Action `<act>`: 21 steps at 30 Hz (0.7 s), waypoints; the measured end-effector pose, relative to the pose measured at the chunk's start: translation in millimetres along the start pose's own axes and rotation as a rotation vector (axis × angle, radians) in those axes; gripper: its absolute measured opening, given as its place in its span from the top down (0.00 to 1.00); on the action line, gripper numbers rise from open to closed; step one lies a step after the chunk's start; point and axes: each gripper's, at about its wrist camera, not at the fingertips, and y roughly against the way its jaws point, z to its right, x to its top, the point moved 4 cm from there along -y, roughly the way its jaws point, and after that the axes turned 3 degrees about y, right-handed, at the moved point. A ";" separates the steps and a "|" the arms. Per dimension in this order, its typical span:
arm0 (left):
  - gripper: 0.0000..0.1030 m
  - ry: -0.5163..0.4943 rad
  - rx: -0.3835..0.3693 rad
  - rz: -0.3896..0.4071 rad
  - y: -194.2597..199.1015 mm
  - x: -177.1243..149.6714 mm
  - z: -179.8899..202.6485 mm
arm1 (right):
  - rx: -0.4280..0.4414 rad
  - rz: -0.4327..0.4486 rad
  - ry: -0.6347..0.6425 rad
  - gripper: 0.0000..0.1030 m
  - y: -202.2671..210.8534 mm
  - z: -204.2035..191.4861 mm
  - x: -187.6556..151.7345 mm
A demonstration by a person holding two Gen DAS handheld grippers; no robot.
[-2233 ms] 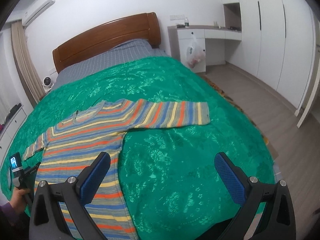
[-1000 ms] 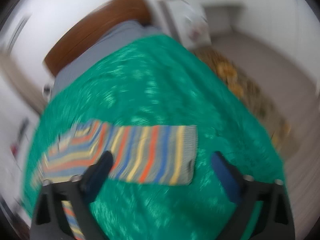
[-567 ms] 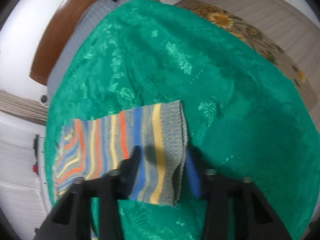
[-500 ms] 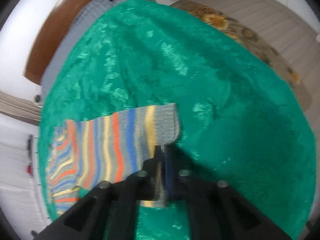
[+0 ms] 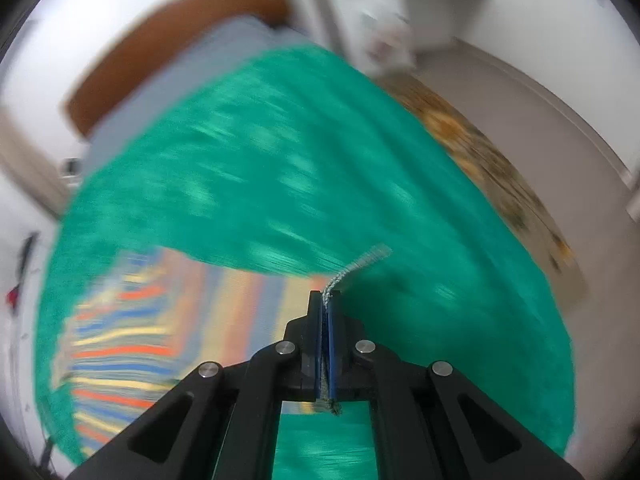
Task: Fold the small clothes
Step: 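Grasp a striped sleeve cuff with the right tool, then fold the held sleeve across the sweater body with the right tool and release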
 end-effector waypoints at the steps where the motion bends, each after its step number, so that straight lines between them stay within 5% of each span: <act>1: 0.01 0.007 -0.001 -0.004 -3.2 -1.1 -1.3 | 0.047 0.028 0.040 0.99 12.7 -26.4 8.7; 6: 0.01 0.032 -0.019 0.001 -14.7 -6.6 -3.0 | 0.221 0.057 0.189 0.99 36.3 -141.8 28.4; 13: 0.01 0.052 -0.009 -0.007 -20.6 -16.5 -11.6 | 0.374 -0.013 0.330 0.99 -3.7 -285.7 17.7; 19: 0.01 0.083 0.008 -0.014 -22.3 -21.1 -23.3 | 0.442 -0.076 0.288 0.96 -66.5 -337.6 -3.4; 21: 0.01 0.094 0.014 -0.020 -23.9 -23.1 -25.9 | 0.514 -0.120 0.235 0.83 -86.0 -340.5 -12.5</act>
